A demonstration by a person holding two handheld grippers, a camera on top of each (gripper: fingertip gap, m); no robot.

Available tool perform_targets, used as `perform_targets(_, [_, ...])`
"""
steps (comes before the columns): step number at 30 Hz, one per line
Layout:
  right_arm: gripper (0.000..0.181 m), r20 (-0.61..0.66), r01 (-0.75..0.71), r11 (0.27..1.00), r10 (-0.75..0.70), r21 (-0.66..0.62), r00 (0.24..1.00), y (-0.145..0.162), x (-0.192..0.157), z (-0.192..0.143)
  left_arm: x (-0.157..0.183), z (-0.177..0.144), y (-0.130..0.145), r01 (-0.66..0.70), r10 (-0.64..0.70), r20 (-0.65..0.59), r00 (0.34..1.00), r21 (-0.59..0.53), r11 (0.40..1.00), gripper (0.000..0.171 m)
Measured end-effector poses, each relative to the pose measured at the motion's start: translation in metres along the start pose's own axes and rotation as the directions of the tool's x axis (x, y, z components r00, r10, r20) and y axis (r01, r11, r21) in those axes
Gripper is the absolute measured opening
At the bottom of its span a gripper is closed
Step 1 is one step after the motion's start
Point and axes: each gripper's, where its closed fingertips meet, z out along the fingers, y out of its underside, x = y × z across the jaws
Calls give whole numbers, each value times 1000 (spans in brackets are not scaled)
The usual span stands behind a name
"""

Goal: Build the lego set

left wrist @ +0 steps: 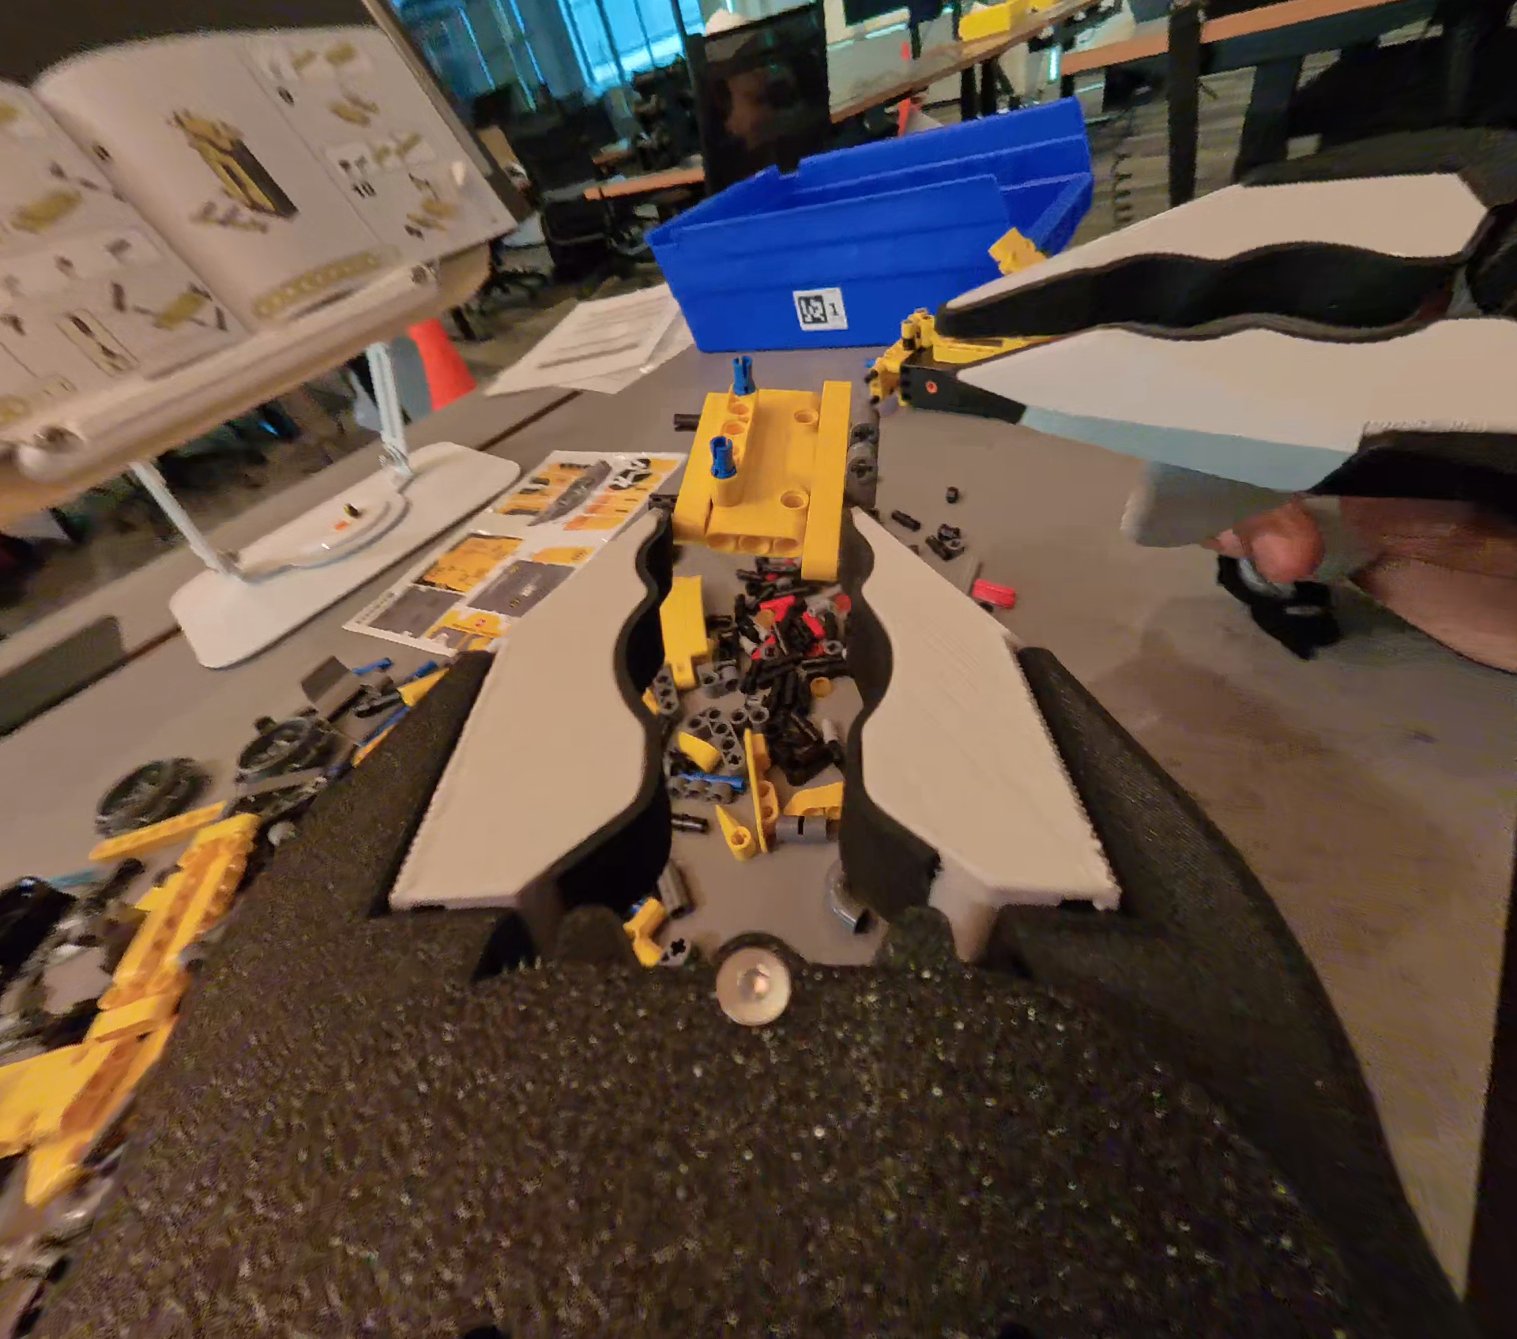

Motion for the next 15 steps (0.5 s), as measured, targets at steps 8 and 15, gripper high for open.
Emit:
perform_targets(8, [14,75,-178,981,173,71,982,-11,-5,-2,-2,-15,-25,-187,169,143,975,125,974,40])
perform_targets(15, [14,94,-163,982,154,97,983,-15,-11,-3,1,-19,-31,-227,200,167,965,157,961,40])
